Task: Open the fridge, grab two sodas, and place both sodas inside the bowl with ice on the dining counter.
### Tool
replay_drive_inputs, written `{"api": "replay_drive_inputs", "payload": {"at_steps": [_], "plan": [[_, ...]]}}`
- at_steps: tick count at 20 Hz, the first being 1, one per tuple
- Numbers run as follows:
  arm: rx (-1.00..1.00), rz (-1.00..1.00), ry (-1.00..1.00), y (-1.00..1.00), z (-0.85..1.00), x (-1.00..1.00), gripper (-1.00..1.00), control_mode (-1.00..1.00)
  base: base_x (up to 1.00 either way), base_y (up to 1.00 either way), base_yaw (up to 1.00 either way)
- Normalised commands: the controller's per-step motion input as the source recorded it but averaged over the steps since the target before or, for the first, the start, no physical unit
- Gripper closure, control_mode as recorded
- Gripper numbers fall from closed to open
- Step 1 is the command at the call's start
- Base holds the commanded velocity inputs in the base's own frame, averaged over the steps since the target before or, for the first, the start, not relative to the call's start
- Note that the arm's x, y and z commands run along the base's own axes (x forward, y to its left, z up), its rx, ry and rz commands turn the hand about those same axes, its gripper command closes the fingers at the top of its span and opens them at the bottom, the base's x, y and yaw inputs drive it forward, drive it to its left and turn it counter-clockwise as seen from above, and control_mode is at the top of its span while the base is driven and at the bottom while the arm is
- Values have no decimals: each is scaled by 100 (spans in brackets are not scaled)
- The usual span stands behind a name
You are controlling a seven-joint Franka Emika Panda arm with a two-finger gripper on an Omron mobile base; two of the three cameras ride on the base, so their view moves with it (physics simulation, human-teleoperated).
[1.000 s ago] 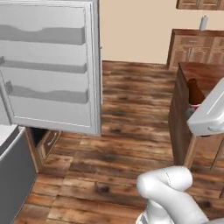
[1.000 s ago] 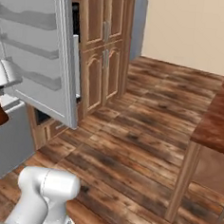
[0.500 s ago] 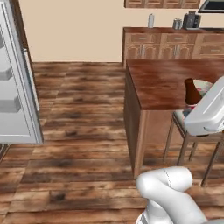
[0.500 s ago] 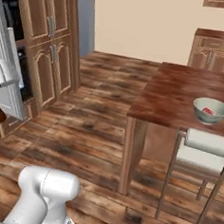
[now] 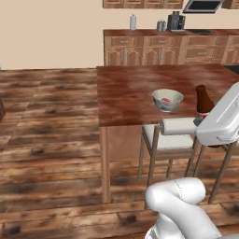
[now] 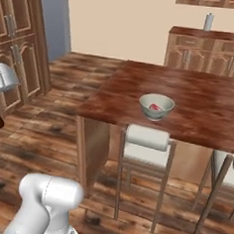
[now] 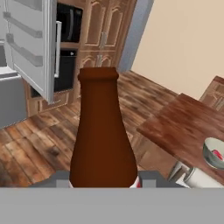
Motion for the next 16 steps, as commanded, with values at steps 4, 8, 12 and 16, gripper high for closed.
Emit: {"api": "replay_drive_inputs", "payload": {"at_steps": [4, 8, 12, 16], "plan": [[0, 0, 0, 0, 0, 0, 100, 100, 76, -62, -6], [0, 0, 0, 0, 0, 0, 100, 100, 72, -50, -11], [0, 0, 0, 0, 0, 0, 100, 100, 52, -61, -21], [0, 0, 0, 0, 0, 0, 100, 100, 30, -65, -25]]}}
